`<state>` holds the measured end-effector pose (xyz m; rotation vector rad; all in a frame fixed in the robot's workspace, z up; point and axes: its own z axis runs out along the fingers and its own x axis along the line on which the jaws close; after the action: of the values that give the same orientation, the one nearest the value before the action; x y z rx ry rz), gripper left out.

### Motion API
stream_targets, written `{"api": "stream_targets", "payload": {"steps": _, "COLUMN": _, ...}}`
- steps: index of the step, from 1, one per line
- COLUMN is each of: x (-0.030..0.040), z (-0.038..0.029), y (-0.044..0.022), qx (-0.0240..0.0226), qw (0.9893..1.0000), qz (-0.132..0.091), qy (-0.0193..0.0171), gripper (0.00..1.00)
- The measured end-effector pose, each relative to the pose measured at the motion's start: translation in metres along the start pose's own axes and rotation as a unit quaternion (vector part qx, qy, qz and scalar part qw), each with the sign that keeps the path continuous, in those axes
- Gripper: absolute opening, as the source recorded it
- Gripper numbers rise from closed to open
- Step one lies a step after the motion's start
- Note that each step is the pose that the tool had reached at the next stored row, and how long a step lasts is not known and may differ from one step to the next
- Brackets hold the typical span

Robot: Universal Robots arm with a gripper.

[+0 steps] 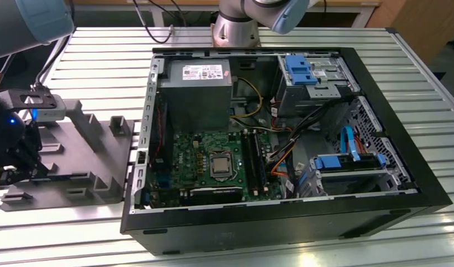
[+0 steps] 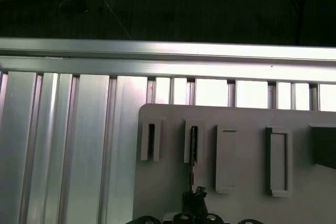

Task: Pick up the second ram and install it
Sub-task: 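Pick up the second ram and move it above second insertion slot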

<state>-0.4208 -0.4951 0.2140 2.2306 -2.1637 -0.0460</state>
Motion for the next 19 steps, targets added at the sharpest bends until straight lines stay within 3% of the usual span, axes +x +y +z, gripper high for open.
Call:
{"api": "stream_targets", "payload": {"steps": 5, "x": 0.0000, "z": 0.0000, "y": 0.0000, "qx": 0.0000, "qw": 1.0000, "qz": 0.000, "qy": 0.0000, "gripper": 0.11}}
{"api": "stream_targets", "payload": {"steps": 10, "x": 0.0000, "z": 0.0000, "y": 0.0000, "qx": 0.0000, "qw": 1.0000, "qz": 0.000, "qy": 0.0000, "gripper": 0.30}}
{"api": "stream_targets", "payload": {"steps": 19, "x": -0.0001, "z": 0.0049, "y": 0.0030, "qx": 0.0011, "qw": 1.0000, "qz": -0.001, "qy": 0.0001, "gripper": 0.30}}
